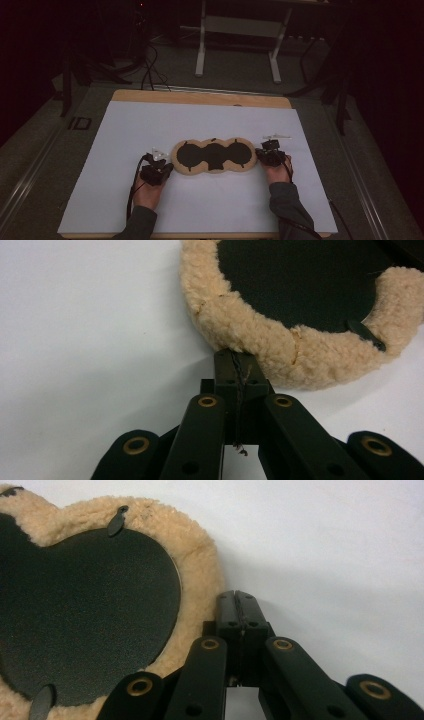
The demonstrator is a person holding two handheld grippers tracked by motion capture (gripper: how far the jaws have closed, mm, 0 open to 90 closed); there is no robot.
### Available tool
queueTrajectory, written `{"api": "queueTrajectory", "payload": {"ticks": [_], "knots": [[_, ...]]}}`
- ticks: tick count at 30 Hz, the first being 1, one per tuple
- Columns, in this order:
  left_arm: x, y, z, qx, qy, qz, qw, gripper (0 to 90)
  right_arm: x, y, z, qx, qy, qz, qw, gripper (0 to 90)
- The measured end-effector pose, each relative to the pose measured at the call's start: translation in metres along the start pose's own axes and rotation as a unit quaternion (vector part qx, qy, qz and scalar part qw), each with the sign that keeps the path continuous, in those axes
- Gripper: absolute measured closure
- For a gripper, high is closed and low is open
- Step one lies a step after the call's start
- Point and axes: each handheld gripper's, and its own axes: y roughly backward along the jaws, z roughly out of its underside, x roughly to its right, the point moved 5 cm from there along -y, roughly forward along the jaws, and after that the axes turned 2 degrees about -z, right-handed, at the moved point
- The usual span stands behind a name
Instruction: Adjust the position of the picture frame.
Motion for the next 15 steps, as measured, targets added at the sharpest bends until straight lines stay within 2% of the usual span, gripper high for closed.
{"api": "queueTrajectory", "payload": {"ticks": [9,13,15], "knots": [[-0.006,0.0017,0.0006,-0.003,0.003,-0.001,1.0,90.0,-0.0061,0.0003,0.0029,0.008,-0.008,-0.007,0.9999,90.0],[-0.0044,0.002,-0.0033,-0.021,-0.02,-0.026,0.9992,90.0,-0.0093,0.0007,0.0033,0.007,-0.002,0.001,1.0,90.0],[-0.0049,0.0015,-0.004,-0.023,-0.024,-0.029,0.999,90.0,-0.0101,0.001,0.0039,0.008,-0.003,0.001,1.0,90.0]]}}
